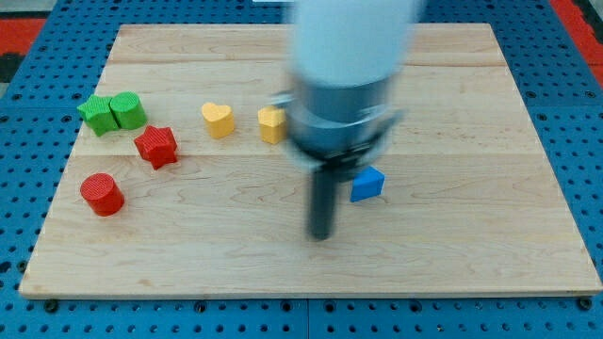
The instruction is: Move the green star and the green circle towards the top centre
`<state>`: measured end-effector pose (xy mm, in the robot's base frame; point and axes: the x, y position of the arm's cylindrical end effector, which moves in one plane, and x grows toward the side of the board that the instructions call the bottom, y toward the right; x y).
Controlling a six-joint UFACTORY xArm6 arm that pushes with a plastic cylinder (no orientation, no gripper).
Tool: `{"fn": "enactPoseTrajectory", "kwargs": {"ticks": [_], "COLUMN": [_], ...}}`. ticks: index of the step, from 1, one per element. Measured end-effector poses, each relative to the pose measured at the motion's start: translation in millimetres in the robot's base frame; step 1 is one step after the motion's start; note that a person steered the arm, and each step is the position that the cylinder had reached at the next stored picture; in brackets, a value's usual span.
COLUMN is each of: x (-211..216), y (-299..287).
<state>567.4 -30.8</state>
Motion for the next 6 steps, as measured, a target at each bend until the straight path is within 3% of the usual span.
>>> {"fn": "enactPoseTrajectory", "kwargs": {"ticks": [1,2,3,5,6], "x": [50,43,26,-105,-146], "y": [-75,-233,-272,-261,-256]}}
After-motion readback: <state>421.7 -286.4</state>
